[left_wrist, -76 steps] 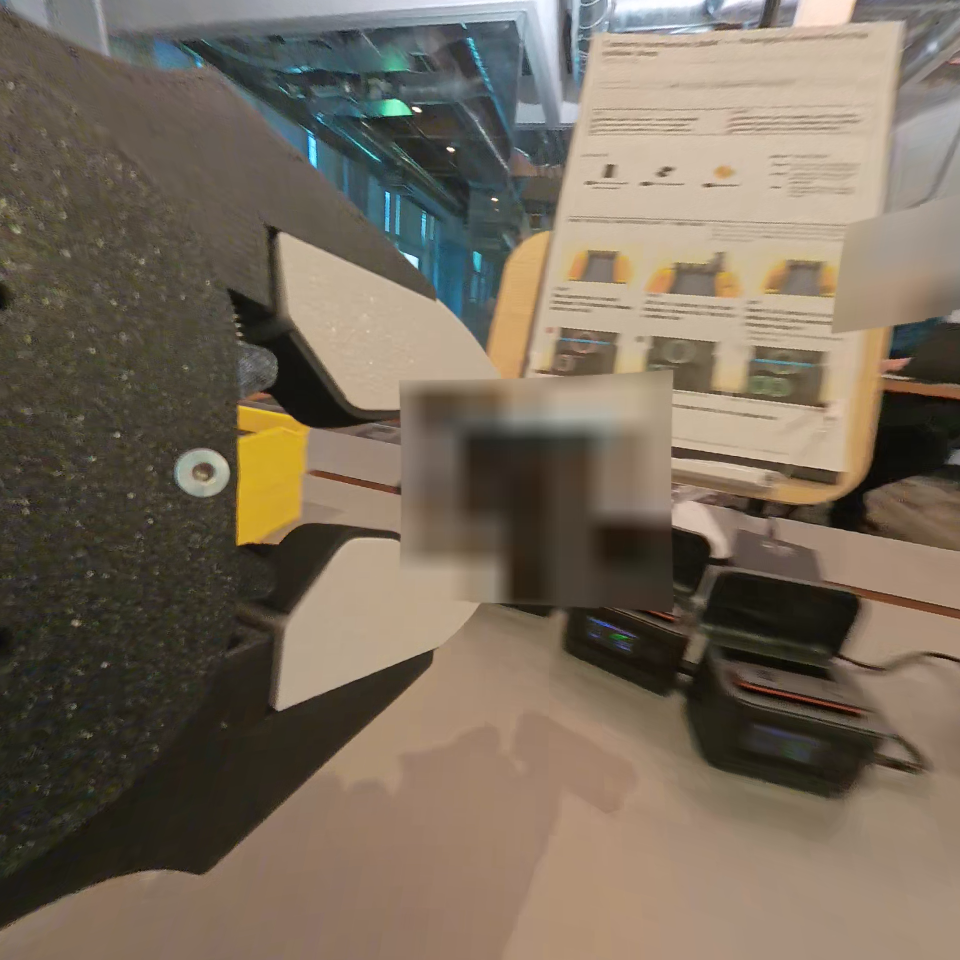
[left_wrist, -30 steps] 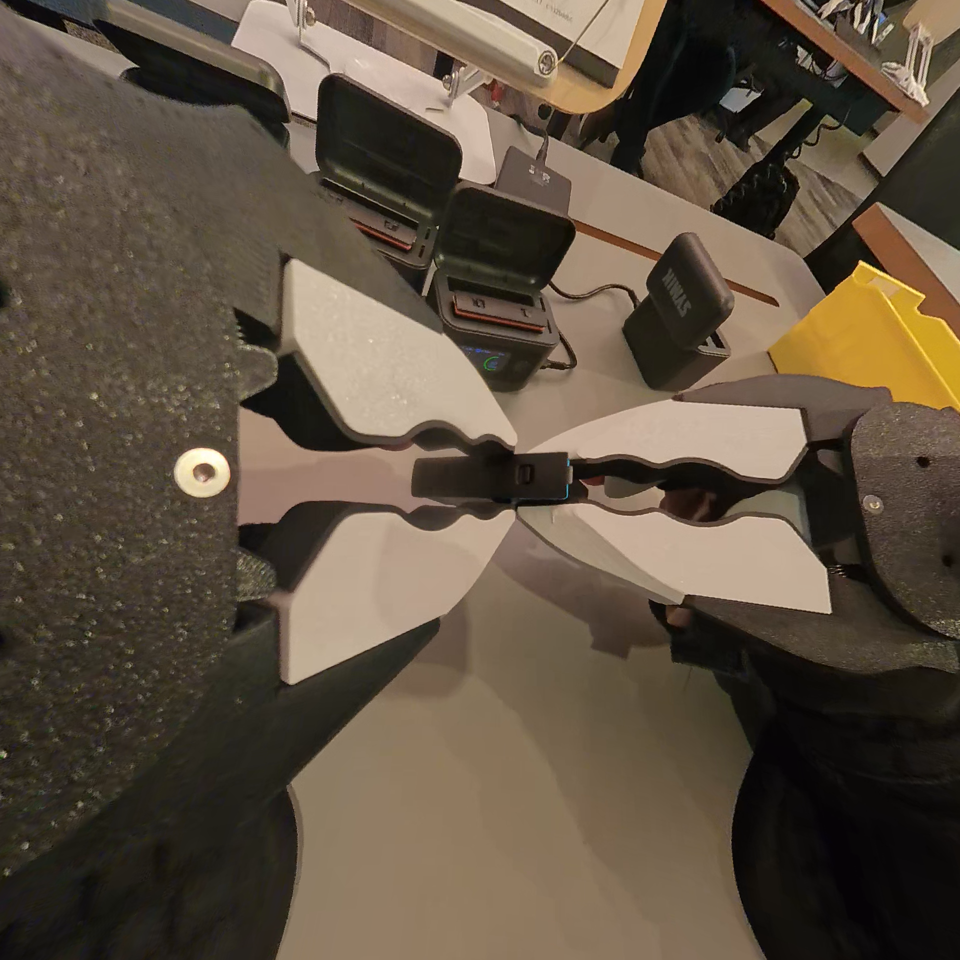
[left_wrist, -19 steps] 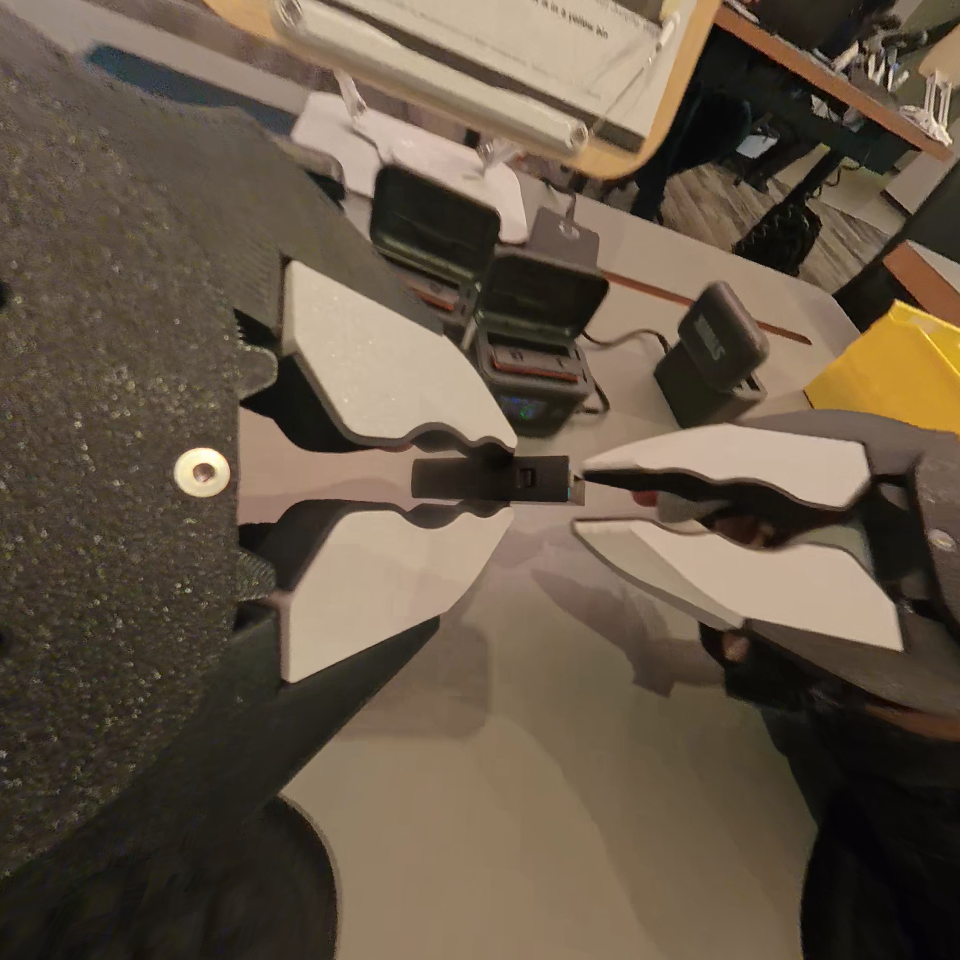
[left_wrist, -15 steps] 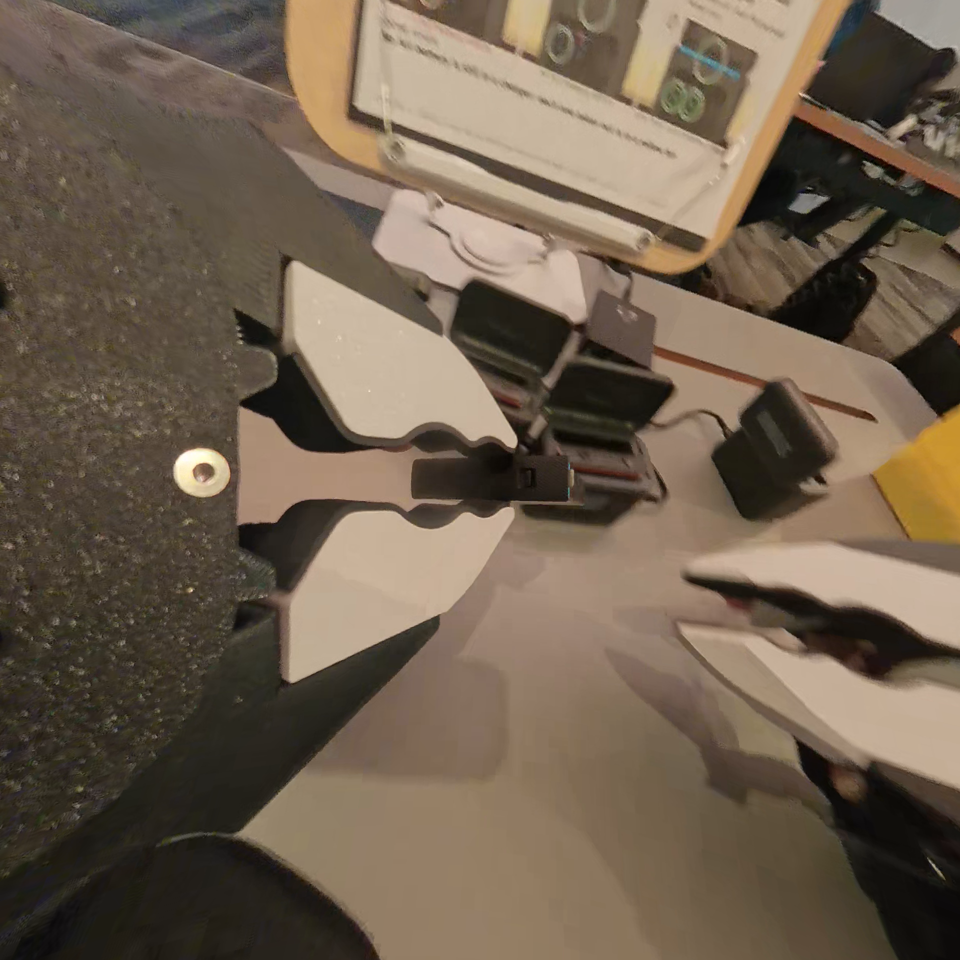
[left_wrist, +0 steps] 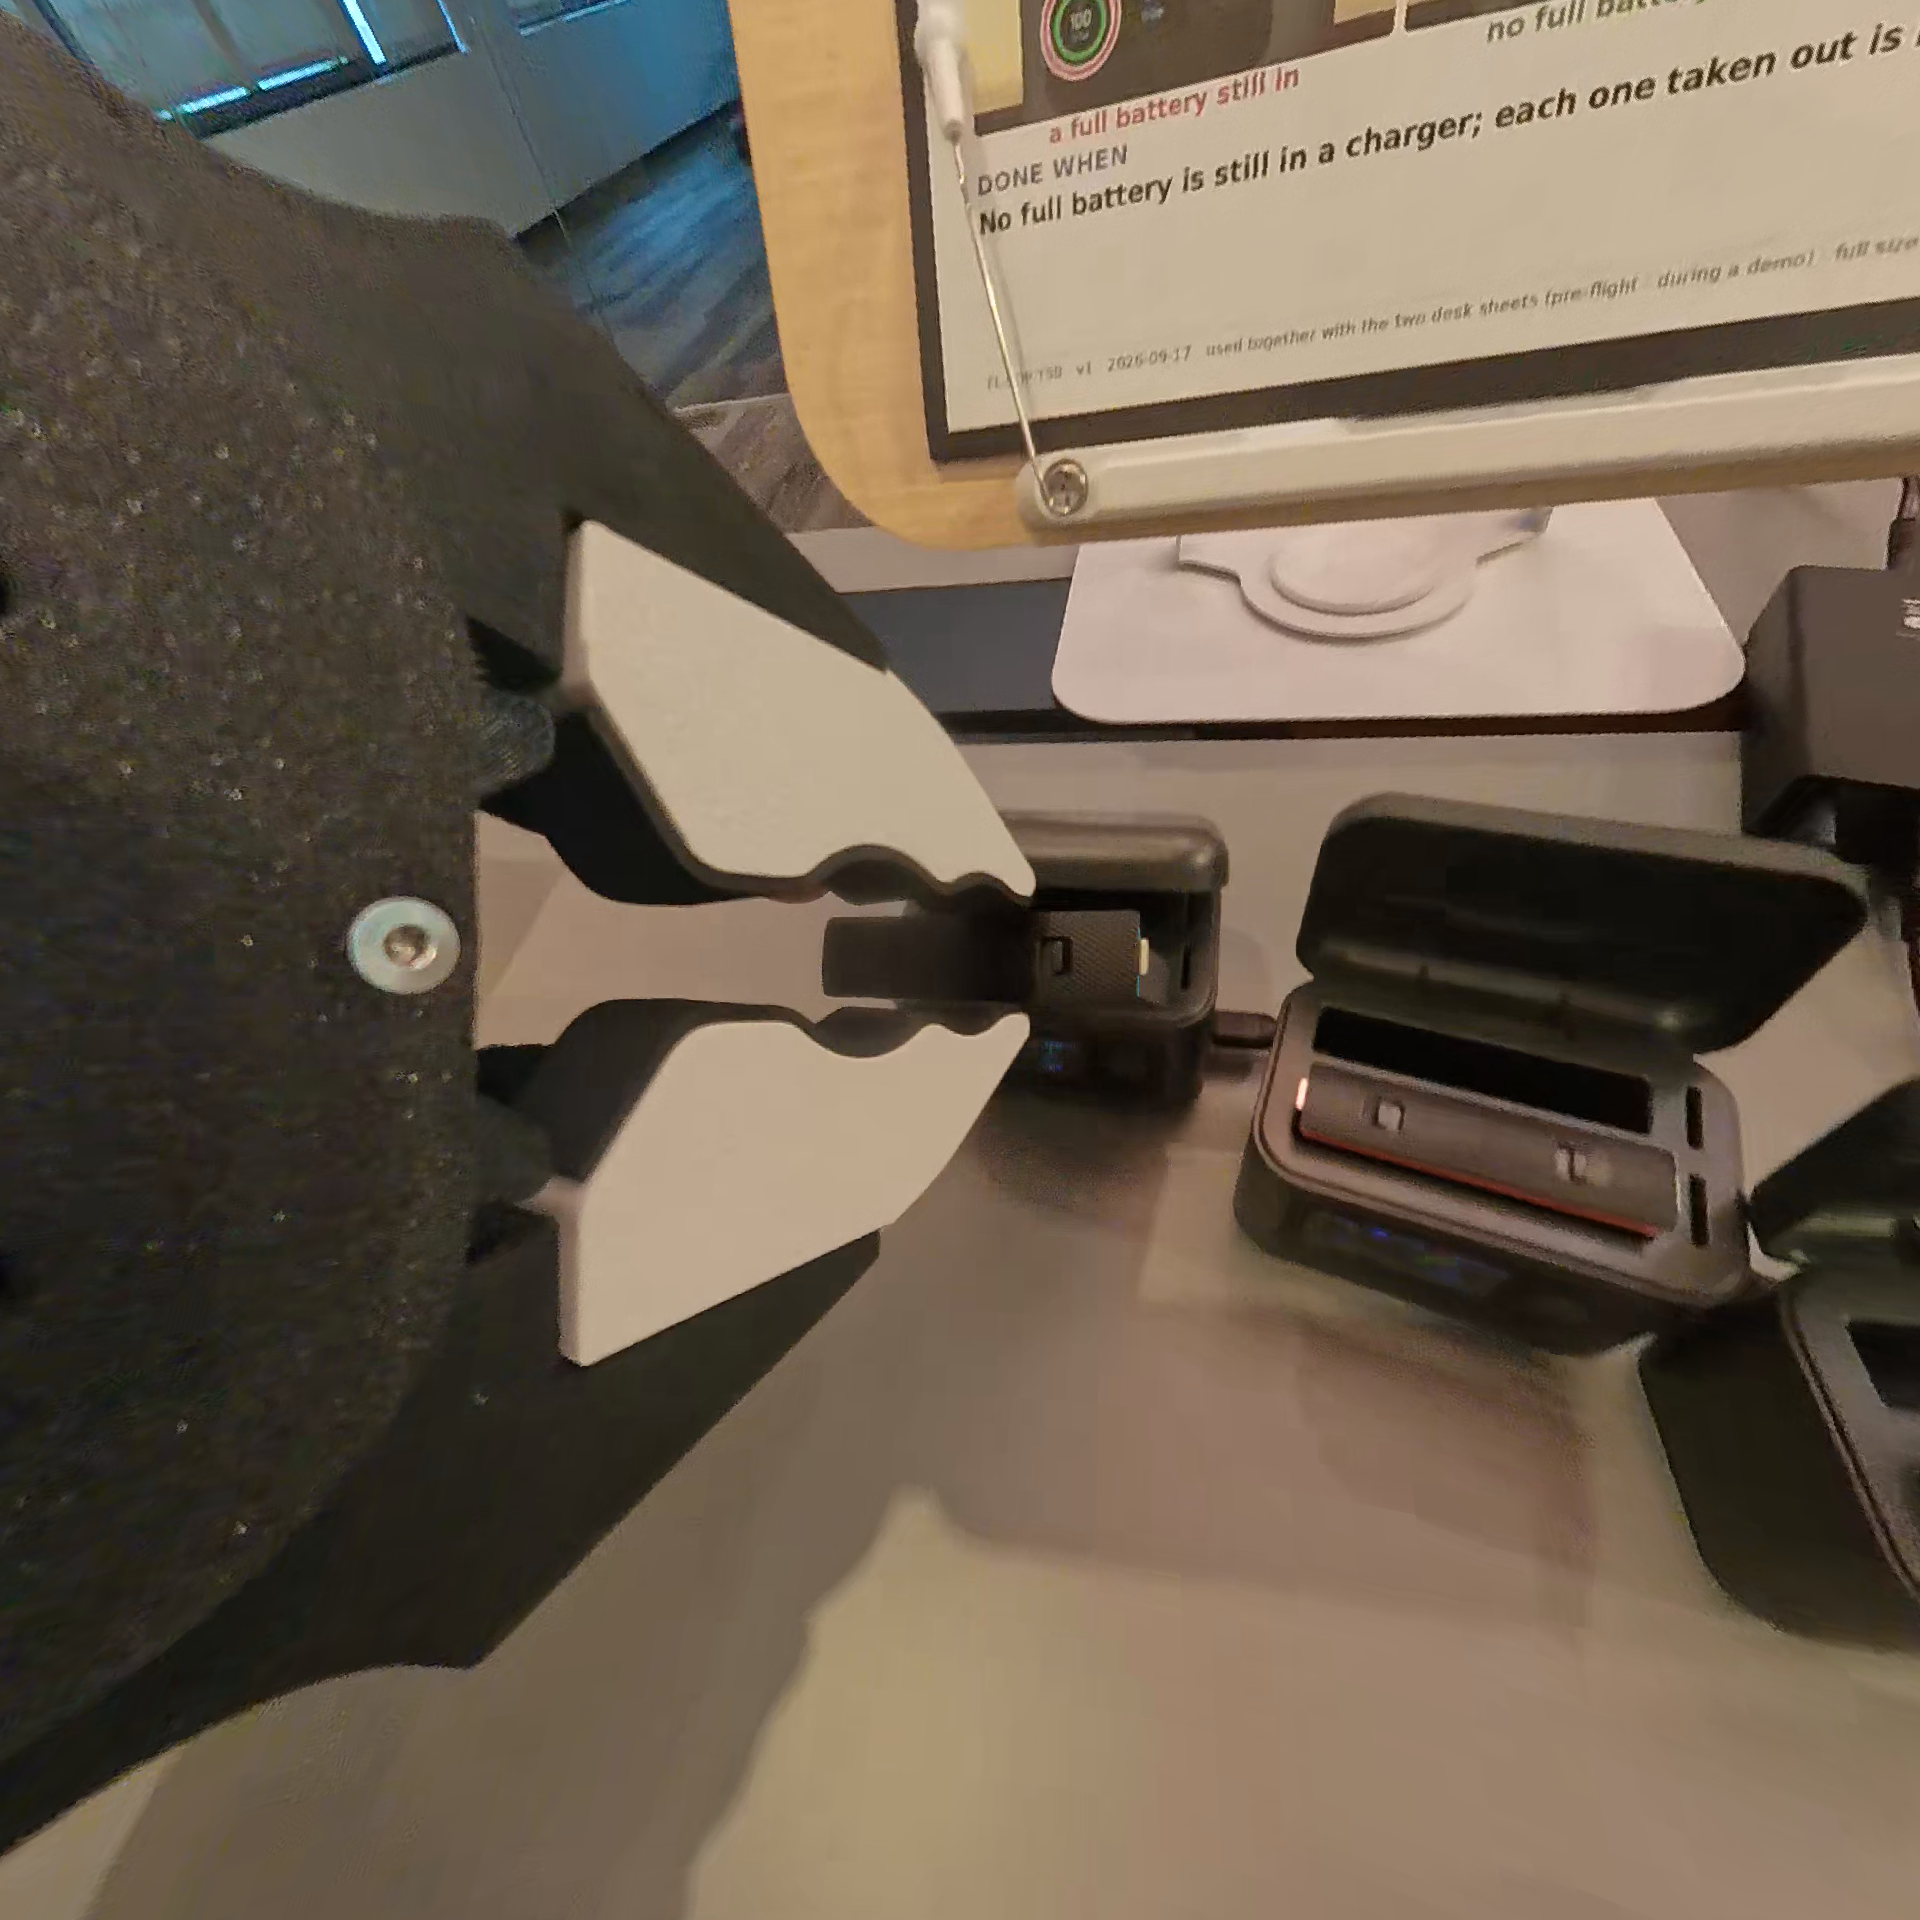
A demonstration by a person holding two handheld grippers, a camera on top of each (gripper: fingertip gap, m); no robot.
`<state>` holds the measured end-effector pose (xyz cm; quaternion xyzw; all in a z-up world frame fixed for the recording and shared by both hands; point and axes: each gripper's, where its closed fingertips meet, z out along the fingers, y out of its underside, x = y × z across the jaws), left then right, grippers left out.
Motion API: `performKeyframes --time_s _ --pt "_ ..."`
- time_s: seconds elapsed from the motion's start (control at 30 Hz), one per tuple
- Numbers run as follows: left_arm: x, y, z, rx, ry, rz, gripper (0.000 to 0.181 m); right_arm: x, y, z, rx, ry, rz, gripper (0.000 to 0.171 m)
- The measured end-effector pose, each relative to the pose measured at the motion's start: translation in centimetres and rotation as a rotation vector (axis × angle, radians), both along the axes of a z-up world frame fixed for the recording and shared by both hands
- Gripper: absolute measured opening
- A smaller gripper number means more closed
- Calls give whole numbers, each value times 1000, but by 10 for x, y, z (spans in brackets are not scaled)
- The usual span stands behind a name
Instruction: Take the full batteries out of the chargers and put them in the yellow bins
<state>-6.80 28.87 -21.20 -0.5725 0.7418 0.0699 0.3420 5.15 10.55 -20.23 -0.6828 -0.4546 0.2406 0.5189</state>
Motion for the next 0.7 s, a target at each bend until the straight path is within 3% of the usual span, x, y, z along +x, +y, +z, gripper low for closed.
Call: performKeyframes --time_s 0.43,0.7 --pt "3 50 16 103 39 63 15 2 1 0 -8 -1 -10 16" --pt "3 60 20 78 30 93 15 3 1 0 -12 -2 -11 16"
